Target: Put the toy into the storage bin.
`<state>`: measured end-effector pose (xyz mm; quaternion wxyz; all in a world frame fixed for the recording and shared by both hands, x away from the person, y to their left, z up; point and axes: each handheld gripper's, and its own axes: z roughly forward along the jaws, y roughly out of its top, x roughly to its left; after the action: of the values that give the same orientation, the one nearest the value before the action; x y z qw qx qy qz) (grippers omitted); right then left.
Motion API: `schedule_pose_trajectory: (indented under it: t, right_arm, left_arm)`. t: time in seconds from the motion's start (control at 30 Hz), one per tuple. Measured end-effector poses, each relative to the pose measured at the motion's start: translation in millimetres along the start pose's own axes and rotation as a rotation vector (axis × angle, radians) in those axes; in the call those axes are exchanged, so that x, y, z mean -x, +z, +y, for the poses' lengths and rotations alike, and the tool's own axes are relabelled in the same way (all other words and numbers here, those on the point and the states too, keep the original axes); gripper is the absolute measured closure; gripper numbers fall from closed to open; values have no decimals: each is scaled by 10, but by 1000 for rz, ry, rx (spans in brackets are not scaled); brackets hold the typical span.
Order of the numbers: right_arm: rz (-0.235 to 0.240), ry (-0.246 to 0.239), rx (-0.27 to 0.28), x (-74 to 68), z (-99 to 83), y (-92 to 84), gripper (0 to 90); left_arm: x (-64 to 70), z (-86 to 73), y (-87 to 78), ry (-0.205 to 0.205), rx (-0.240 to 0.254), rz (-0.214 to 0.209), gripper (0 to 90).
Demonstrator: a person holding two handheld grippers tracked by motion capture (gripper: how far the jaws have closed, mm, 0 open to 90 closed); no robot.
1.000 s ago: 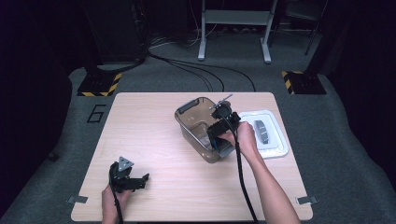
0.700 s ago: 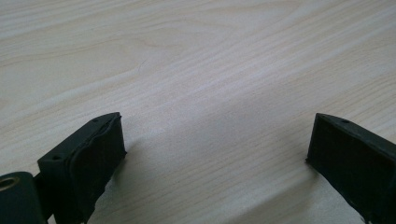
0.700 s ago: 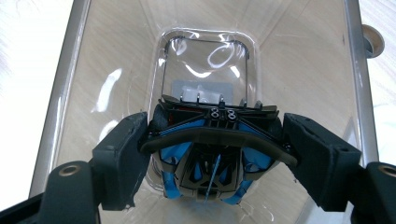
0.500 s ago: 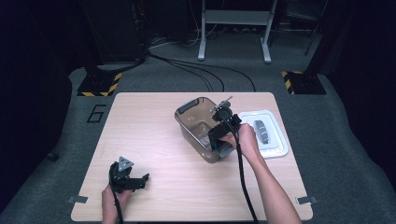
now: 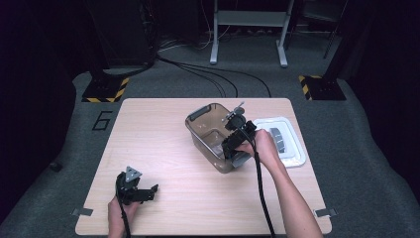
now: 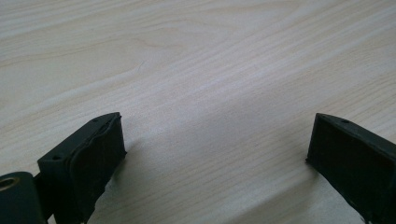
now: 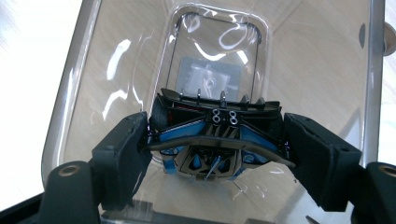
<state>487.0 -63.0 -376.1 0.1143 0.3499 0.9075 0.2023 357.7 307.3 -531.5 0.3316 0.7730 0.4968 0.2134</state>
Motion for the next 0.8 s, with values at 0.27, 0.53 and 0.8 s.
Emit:
schedule_pose_trajectory:
  t: [0.27,0.53,0.8]
  right_arm:
    - [-6,13,-51,12,-35,-61,241]
    - [-14,22,-90,5,-49,-95,240]
    - [-34,14,-105,-47,-33,-93,240]
  left_arm:
    - [0,0,0,0,0,0,39]
    - [0,0,0,0,0,0,39]
    - [0,0,0,0,0,0,39]
